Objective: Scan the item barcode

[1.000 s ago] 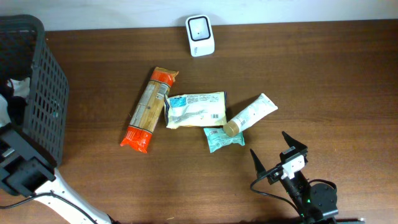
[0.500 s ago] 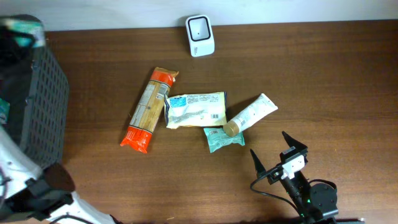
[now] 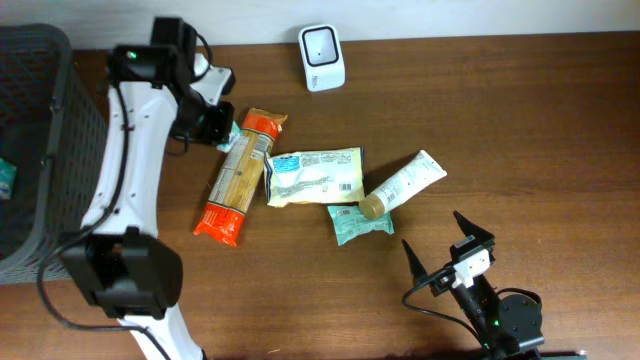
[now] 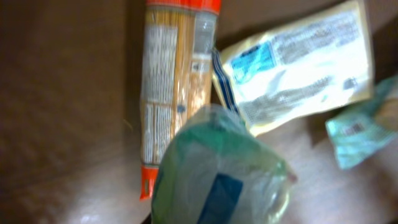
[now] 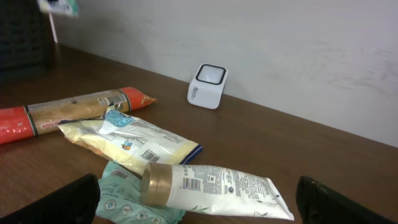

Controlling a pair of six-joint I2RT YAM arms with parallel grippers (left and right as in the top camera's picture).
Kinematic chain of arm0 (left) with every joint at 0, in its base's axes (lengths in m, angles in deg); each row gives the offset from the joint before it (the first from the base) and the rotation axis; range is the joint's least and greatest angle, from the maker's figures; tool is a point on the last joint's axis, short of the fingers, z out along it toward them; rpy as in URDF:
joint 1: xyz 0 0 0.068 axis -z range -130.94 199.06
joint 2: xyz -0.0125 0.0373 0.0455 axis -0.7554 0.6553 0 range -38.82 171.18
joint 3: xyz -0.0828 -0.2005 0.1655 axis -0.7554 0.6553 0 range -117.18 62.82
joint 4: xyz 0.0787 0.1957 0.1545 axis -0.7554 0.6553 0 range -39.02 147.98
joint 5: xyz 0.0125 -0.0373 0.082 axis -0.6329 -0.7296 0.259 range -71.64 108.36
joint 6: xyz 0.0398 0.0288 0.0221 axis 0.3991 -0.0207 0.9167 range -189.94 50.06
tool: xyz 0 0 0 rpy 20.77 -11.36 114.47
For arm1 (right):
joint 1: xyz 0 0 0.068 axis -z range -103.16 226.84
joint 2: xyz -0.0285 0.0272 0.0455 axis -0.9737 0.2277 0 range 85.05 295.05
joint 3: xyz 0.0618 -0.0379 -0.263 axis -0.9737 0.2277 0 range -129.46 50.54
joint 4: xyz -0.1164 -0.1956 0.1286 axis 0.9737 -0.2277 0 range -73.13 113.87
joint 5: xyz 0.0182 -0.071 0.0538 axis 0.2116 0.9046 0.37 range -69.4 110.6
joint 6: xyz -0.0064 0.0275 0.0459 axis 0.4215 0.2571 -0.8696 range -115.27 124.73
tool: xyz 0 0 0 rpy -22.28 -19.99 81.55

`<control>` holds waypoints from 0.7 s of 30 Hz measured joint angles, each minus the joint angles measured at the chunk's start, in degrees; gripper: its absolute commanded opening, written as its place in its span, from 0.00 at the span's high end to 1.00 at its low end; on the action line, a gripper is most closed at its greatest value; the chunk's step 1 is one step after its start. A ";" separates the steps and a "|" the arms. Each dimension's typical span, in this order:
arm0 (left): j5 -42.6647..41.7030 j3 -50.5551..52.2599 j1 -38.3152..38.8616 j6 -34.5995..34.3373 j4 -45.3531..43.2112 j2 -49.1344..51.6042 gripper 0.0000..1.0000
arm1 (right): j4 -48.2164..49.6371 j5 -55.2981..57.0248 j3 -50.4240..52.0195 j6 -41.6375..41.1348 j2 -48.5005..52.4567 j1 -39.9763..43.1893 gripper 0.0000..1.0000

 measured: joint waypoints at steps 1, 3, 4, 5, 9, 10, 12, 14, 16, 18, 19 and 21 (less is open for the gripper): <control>0.24 7.80 0.00 -0.11 -4.76 0.63 0.92 | 0.00 0.02 0.00 0.02 0.00 0.00 0.01; 2.64 15.89 0.00 -1.51 -14.51 0.44 0.95 | 0.00 0.02 0.00 -0.02 0.02 0.00 0.01; 5.18 19.50 -0.11 -2.80 -16.70 0.61 0.95 | 0.00 0.02 0.00 0.00 0.00 0.00 0.01; 8.09 22.40 -0.52 -4.02 -18.78 0.68 0.96 | 0.00 0.02 0.00 -0.04 0.00 0.00 0.01; 9.53 27.02 -1.95 -5.68 -25.07 0.70 0.96 | 0.00 0.00 0.00 0.00 0.00 0.00 0.01; 8.13 27.06 -1.55 -5.70 -25.07 0.70 0.95 | 0.00 0.02 0.00 -0.02 0.00 0.00 0.01; 0.68 27.15 0.26 -5.60 -24.85 0.70 0.94 | 0.00 0.02 0.00 0.00 0.00 0.00 0.01; -3.21 27.32 3.19 -5.44 -23.17 0.70 0.94 | 0.00 0.02 0.00 0.00 0.00 0.00 0.01; -3.63 27.52 6.23 -5.40 -18.78 0.70 0.91 | 0.00 0.00 0.00 0.00 0.00 0.00 0.01; -2.49 27.58 8.41 -5.38 -16.52 0.70 0.68 | 0.00 0.02 0.00 0.02 0.00 0.00 0.01; -1.77 27.58 8.63 -5.09 -15.54 0.70 0.38 | 0.00 0.00 0.00 0.00 0.00 0.00 0.01; -1.27 27.61 8.61 -4.83 -14.75 0.70 0.01 | 0.00 0.02 0.00 0.00 0.00 0.00 0.01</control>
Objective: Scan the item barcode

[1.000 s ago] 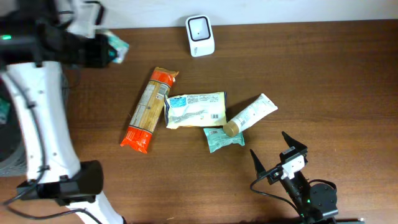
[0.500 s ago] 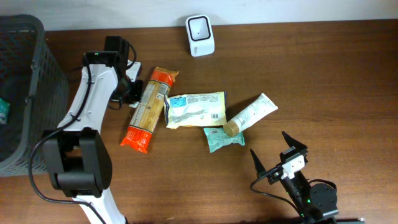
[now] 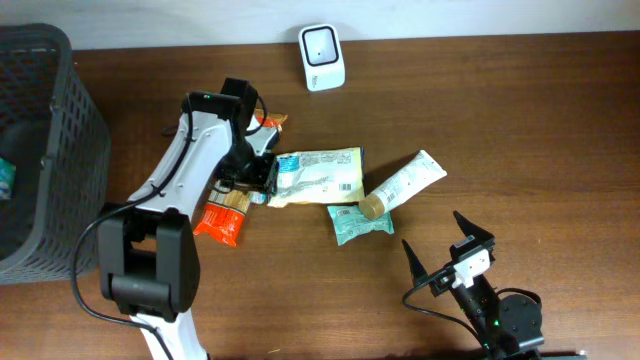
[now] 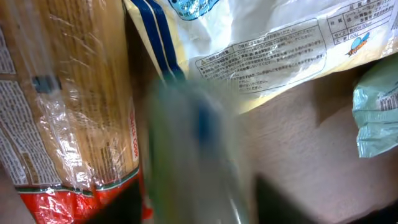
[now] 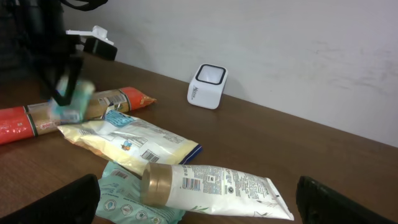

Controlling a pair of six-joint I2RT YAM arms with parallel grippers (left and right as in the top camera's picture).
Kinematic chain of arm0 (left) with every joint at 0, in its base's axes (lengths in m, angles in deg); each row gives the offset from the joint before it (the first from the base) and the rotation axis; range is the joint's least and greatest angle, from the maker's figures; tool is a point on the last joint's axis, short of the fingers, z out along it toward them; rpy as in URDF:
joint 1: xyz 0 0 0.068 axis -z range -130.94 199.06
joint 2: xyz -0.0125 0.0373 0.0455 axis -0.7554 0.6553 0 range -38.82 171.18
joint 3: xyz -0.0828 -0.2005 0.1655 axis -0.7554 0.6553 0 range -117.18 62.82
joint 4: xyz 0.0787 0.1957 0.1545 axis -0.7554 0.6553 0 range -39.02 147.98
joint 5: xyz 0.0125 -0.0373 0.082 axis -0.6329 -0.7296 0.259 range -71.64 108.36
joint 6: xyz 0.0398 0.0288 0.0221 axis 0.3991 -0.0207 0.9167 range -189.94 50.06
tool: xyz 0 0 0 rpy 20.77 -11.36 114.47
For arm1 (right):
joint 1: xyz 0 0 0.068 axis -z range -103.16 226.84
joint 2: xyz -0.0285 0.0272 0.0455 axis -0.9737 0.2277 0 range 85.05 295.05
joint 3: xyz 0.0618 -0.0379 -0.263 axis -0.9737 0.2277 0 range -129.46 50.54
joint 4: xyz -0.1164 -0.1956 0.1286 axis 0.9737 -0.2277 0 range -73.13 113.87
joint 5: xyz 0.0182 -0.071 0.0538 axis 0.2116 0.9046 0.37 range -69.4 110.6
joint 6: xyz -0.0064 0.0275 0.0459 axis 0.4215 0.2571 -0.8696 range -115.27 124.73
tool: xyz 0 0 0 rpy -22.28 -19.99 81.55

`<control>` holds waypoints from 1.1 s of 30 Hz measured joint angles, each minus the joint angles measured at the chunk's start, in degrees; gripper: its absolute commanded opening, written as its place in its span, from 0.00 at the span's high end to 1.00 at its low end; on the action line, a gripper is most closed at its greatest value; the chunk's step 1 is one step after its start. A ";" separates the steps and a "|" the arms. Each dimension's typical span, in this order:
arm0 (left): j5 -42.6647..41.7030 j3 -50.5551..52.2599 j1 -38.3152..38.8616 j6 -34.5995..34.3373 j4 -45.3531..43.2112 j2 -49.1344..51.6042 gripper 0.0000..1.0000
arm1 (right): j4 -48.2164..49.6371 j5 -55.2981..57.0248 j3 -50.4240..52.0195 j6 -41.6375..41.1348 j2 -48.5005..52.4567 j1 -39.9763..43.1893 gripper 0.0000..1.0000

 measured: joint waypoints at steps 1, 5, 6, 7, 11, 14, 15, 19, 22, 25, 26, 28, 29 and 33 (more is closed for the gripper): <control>0.17 0.04 0.00 0.28 -0.37 0.00 0.01 | 0.00 0.00 0.00 0.00 0.00 0.00 0.01; 0.35 -5.95 -0.15 0.26 3.80 0.22 0.01 | 0.00 0.00 0.00 0.02 0.00 0.00 0.01; 0.57 -11.08 -0.15 0.28 7.06 0.66 0.01 | 0.02 -0.02 0.00 0.00 0.04 -0.02 0.01; 0.59 -19.04 -0.15 0.26 8.66 0.83 0.01 | 0.00 0.00 0.00 0.00 0.02 0.00 0.01; 3.19 -46.97 -2.08 0.26 8.41 -0.15 0.01 | -0.02 0.00 0.00 0.00 0.00 0.00 0.01; 6.95 -57.02 -13.42 -1.36 8.28 -0.57 0.01 | -0.02 -0.02 0.00 0.02 0.00 0.00 0.01; 9.75 -58.10 -17.51 -2.29 7.34 -0.61 0.00 | -0.02 -0.02 0.00 0.00 0.00 0.00 0.01; 19.78 -55.93 -33.20 -4.11 -2.05 -0.59 0.01 | -0.02 -0.02 0.00 0.00 0.00 0.00 0.01; 20.85 -47.89 -41.75 -4.07 -3.91 -0.44 0.01 | -0.02 0.00 0.00 0.02 0.00 0.00 0.01; 20.94 -33.66 -47.84 0.15 -11.56 -0.68 0.00 | -0.02 -0.02 0.00 0.00 0.00 -0.02 0.01; 21.11 -27.47 -49.07 5.05 -14.75 -0.50 0.00 | -0.02 -0.02 0.00 -0.02 0.00 0.00 0.01; 21.14 -21.70 -50.18 12.70 -19.02 2.05 0.01 | -0.02 0.00 0.00 0.00 0.00 0.00 0.01; 21.18 -21.07 -50.34 15.26 -20.72 3.67 0.01 | -0.02 -0.02 0.00 0.02 0.00 0.00 0.01; 21.16 -20.81 -50.34 20.85 -28.50 9.27 0.00 | -0.02 -0.02 0.00 -0.02 0.00 0.00 0.01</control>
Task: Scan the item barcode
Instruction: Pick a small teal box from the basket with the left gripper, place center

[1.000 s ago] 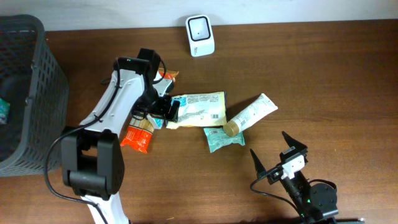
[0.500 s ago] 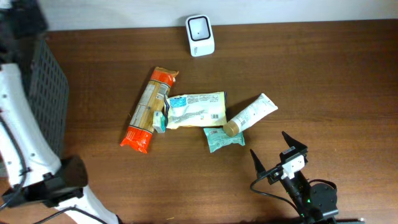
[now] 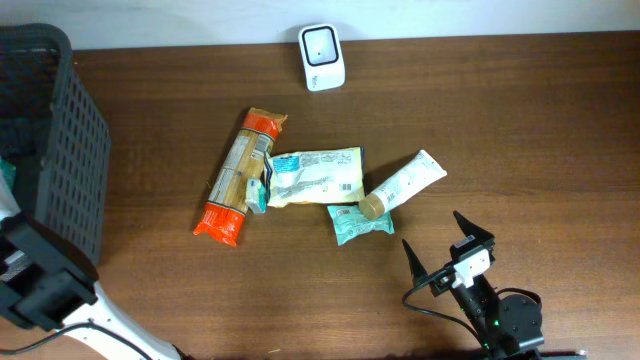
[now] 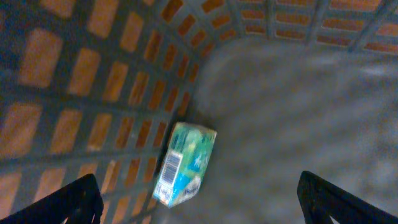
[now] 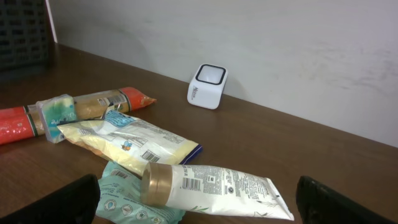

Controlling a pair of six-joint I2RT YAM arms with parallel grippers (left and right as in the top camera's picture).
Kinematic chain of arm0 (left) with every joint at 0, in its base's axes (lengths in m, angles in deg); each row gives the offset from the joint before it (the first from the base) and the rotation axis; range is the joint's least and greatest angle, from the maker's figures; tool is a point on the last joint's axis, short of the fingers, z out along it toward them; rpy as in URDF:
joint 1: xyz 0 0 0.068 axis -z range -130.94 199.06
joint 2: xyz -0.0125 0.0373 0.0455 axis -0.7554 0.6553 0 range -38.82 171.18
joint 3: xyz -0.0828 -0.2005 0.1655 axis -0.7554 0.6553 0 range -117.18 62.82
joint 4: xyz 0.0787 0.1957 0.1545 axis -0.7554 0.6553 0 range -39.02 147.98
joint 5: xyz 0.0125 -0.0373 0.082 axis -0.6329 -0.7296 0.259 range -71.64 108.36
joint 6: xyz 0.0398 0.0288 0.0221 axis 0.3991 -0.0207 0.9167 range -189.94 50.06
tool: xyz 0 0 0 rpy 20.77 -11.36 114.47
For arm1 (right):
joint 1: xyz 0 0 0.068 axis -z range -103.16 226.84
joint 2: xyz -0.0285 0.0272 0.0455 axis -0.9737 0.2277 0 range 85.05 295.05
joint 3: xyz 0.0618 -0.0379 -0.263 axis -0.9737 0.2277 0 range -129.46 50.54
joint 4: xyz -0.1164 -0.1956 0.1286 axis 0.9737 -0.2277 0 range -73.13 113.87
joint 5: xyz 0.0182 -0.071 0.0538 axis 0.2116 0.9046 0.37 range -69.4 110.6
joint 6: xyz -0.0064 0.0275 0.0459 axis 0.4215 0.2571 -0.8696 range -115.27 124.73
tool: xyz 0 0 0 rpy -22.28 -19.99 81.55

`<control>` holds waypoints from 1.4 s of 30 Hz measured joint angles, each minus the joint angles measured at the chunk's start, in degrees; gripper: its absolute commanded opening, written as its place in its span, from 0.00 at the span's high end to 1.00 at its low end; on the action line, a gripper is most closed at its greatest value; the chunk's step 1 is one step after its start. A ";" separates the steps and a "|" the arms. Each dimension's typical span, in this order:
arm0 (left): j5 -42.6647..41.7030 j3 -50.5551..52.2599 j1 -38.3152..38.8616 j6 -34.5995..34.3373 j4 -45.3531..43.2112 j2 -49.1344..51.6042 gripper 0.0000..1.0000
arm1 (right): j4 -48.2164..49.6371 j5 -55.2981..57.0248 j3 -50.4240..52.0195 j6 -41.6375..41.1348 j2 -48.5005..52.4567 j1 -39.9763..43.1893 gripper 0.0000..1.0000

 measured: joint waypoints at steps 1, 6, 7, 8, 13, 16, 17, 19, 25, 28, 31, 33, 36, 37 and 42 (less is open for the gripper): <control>-0.02 0.00 0.02 1.86 -0.81 1.14 0.00 | 0.00 0.00 0.00 0.02 0.00 0.00 0.01; 0.00 0.04 -0.70 5.60 -4.50 3.93 0.00 | 0.00 0.00 0.00 0.02 0.00 0.00 0.01; 0.02 0.04 -0.70 5.62 -4.50 4.50 0.00 | 0.00 0.00 0.00 0.04 0.00 0.00 0.01; 0.02 0.04 -0.74 5.99 -4.50 5.86 0.01 | 0.00 0.00 0.00 0.04 0.00 0.00 0.01; 0.02 0.04 -1.81 7.32 -4.17 9.33 0.06 | 0.00 0.00 0.00 0.04 0.00 0.00 0.01; 0.02 0.11 -2.01 7.76 -3.98 10.95 0.16 | 0.00 0.02 0.00 0.00 0.00 -0.02 0.01; -0.02 0.11 -2.01 7.85 -4.02 10.95 0.24 | 0.00 0.00 0.00 0.02 0.00 0.00 0.01; -0.04 0.48 -2.03 8.04 -3.82 10.95 0.60 | 0.00 0.02 0.00 0.00 0.00 0.00 0.01; -0.15 0.48 -2.01 7.89 -3.89 10.95 1.00 | 0.00 0.00 0.00 0.02 0.00 0.00 0.01; -0.22 0.76 -1.31 4.24 -3.78 10.27 1.00 | 0.00 0.02 0.00 0.02 0.00 0.00 0.01; -0.70 1.42 0.79 -6.99 -3.80 0.57 1.00 | 0.00 0.02 0.00 0.00 0.00 0.00 0.01; -3.15 1.27 2.45 -13.44 -3.21 -12.33 1.00 | 0.02 0.02 0.00 -0.02 0.02 0.00 0.01; -22.53 0.31 8.72 -19.98 5.70 -30.86 1.00 | 0.02 0.02 0.00 0.00 0.00 0.00 0.01; -29.46 -0.11 13.55 -20.87 9.09 -34.49 1.00 | 0.02 0.00 0.00 0.00 0.00 0.00 0.01; -37.05 7.72 41.00 -20.11 21.90 -29.68 1.00 | 0.04 0.00 0.00 0.02 0.00 0.00 0.01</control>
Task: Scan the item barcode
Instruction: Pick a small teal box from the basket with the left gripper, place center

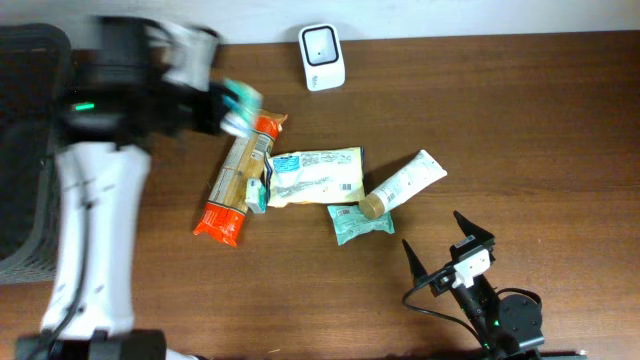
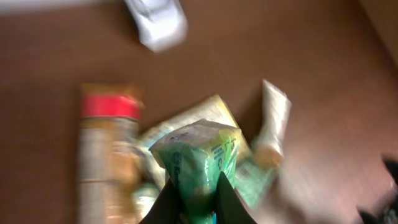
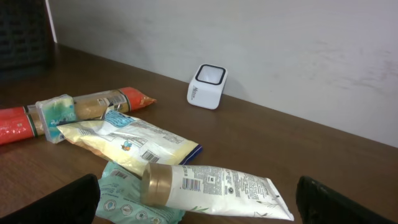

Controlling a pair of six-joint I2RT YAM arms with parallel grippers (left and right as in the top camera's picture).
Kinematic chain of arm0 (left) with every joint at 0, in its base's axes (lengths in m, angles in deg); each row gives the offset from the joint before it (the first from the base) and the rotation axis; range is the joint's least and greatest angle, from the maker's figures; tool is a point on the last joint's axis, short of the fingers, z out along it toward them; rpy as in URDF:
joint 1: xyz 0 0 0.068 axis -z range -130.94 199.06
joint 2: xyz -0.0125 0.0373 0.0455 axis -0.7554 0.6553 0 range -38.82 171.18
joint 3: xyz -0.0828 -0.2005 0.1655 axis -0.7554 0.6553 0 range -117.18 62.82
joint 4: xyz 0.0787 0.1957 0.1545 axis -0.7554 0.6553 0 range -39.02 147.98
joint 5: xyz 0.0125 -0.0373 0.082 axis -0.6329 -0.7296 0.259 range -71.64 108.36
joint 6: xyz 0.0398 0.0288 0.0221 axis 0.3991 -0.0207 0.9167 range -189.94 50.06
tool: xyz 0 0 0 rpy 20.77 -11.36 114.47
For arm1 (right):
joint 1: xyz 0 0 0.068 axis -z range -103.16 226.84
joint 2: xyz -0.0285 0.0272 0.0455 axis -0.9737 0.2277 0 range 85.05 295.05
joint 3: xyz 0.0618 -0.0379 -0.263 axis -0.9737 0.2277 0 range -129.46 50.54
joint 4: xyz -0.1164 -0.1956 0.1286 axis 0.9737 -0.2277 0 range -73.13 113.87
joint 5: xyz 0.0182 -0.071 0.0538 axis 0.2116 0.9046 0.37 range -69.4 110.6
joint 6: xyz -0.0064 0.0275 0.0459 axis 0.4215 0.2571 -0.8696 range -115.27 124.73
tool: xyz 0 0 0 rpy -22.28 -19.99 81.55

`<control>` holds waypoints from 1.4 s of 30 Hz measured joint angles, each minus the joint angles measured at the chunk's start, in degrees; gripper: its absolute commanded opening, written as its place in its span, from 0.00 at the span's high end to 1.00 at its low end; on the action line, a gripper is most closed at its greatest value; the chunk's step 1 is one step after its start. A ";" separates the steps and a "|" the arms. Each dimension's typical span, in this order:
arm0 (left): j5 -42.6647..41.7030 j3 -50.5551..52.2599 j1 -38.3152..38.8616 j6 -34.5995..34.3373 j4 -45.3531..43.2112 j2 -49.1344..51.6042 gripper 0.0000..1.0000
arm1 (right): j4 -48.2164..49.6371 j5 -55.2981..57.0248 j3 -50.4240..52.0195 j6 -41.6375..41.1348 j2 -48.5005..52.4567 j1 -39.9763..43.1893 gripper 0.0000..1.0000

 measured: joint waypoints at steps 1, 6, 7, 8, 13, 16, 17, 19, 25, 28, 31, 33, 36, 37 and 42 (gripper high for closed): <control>-0.57 4.31 4.79 0.66 -0.17 1.73 1.00 | 0.00 0.02 0.00 0.00 0.00 0.00 0.01; -0.72 21.38 13.44 1.49 -2.36 4.66 1.00 | 0.00 0.00 0.00 -0.02 0.00 0.00 0.01; -0.94 25.42 14.16 1.40 -6.03 4.83 1.00 | -0.02 0.00 0.00 0.00 -0.02 0.00 0.01; -0.96 28.44 14.23 1.25 -8.50 4.92 1.00 | -0.04 0.02 0.00 -0.02 0.00 0.00 0.01; -0.94 40.61 14.23 0.15 -20.20 5.29 0.01 | -0.02 0.00 0.00 -0.02 0.00 0.00 0.01; 0.63 39.52 14.14 -0.04 -21.64 5.29 0.01 | -0.02 0.00 0.00 0.00 0.00 0.00 0.01; 2.93 36.26 13.84 -0.07 -18.53 5.20 0.01 | 0.00 0.00 0.00 0.00 0.00 0.00 0.01; 7.23 29.88 11.96 -0.07 -15.30 4.07 0.01 | -0.02 0.02 0.00 -0.02 0.00 0.00 0.01; 14.10 15.10 -6.91 -1.84 -15.47 -9.22 0.01 | -0.02 0.02 0.00 0.00 0.00 0.00 0.01; 14.43 14.64 -15.08 -2.03 -14.71 -13.86 0.01 | -0.02 0.02 0.00 -0.02 0.00 0.00 0.01; 17.73 14.64 -17.35 -2.23 -11.76 -13.75 0.01 | -0.02 0.02 0.00 -0.02 0.00 0.00 0.01; 26.56 14.64 -17.42 -2.25 -11.45 -13.75 0.01 | -0.02 0.02 0.00 -0.02 0.00 0.00 0.01; 31.45 14.64 -17.49 -2.25 -11.45 -13.75 0.01 | -0.02 0.02 0.00 0.00 0.00 0.00 0.01; 32.35 14.64 -17.49 -2.25 -11.45 -13.75 0.01 | -0.02 0.02 0.00 0.00 0.00 0.00 0.01; 33.07 14.64 -17.49 -2.25 -11.45 -13.75 0.01 | -0.02 0.02 0.00 0.00 0.00 0.00 0.01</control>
